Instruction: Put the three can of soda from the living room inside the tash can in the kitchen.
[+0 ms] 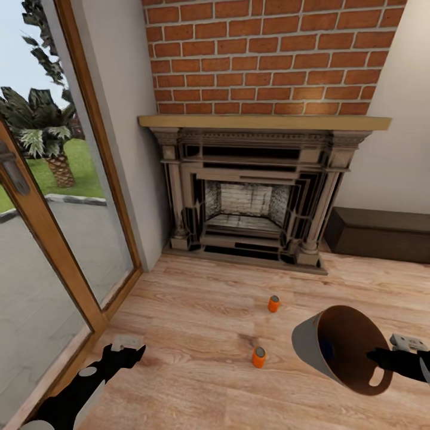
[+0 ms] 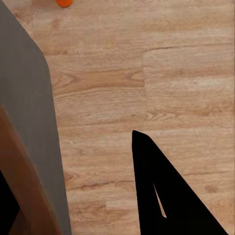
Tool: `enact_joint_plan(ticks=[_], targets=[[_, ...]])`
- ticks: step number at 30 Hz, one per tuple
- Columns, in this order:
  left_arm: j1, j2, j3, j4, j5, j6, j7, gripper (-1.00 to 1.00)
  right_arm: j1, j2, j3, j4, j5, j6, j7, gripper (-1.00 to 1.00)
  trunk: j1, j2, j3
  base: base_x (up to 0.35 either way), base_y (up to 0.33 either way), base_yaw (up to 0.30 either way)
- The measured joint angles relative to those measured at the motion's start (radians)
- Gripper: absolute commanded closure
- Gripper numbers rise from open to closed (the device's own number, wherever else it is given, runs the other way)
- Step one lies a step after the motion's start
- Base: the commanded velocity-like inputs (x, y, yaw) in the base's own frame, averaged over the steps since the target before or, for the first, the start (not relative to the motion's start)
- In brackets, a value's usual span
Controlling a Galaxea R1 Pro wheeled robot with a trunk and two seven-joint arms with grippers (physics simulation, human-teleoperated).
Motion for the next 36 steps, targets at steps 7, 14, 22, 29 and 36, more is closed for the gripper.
enact_joint_plan(ticks=[7, 14, 22, 29, 36], targets=[[0.0, 0.0, 0.0, 0.0, 0.001, -0.001, 0.001, -1.0, 0.001, 0.002, 0.003, 0.001, 0.001, -0.003, -0.004, 1.0, 0.0, 0.0, 0.0, 0.052, 0.06, 0.0], [0.0, 0.0, 0.0, 0.0, 0.001, -0.001, 0.002, -1.0, 0.002, 0.007, 0.005, 0.001, 0.003, -0.002, -0.005, 1.0, 0.0, 0.0, 0.0, 0.02, 0.019, 0.0], [0.0, 0.0, 0.0, 0.001, 0.0, 0.003, 0.006, -1.0, 0.001, 0.021, 0.003, 0.001, 0.001, -0.003, -0.01, 1.0, 0.0, 0.0, 0.0, 0.248, 0.181, -0.186], [0.0, 0.0, 0.0, 0.002, -0.001, 0.003, 0.007, -1.0, 0.001, 0.021, 0.001, 0.001, -0.004, -0.006, -0.011, 1.0, 0.0, 0.0, 0.001, 0.302, -0.011, -0.248], [0.0, 0.0, -0.001, 0.001, -0.002, 0.002, 0.008, -1.0, 0.001, 0.021, 0.001, 0.001, 0.0, -0.007, -0.011, 1.0, 0.0, 0.0, 0.004, 0.212, -0.201, -0.251]])
